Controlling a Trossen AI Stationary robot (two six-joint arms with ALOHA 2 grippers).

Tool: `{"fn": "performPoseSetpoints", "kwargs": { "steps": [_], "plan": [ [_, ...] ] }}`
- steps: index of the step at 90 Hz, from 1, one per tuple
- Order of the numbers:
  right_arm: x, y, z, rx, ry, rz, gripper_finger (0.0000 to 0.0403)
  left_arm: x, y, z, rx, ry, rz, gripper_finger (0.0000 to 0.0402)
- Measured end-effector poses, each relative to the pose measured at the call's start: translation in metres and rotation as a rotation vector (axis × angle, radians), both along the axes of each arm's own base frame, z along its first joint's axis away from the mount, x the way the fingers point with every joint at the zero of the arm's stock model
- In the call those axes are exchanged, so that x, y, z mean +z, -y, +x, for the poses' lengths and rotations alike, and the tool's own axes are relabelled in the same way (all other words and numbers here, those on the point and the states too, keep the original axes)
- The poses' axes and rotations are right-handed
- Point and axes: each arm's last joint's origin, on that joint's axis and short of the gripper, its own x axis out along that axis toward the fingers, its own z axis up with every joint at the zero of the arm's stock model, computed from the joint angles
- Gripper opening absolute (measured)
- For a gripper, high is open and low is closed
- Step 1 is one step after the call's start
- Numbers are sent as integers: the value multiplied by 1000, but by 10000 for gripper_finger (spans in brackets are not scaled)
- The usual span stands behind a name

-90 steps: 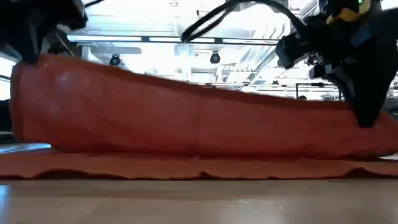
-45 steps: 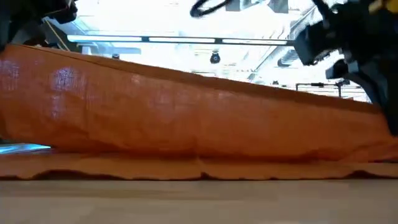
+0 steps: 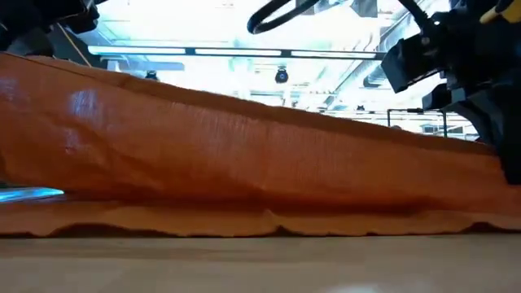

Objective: Set table place
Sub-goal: Fold the orange napkin

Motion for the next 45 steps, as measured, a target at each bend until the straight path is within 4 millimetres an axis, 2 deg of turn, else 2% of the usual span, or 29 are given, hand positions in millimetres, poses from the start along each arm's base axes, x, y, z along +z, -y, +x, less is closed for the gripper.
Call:
{"fn": "performPoseSetpoints", "kwargs": {
  "steps": [8, 23, 32, 45],
  "plan": [
    [0, 0, 1, 30, 6, 7, 30, -1, 0, -2, -7, -39, -21, 72],
    [1, 1, -3, 46, -30, -8, 110, -3, -1, -6, 3, -125, -58, 108],
    [9, 2, -5, 41, -91, -22, 155, -1, -2, -8, 36, -141, -77, 111],
    [33, 4, -8, 54, -171, -85, 196, -1, -7, -10, 87, -170, -77, 95]
  ]
}}
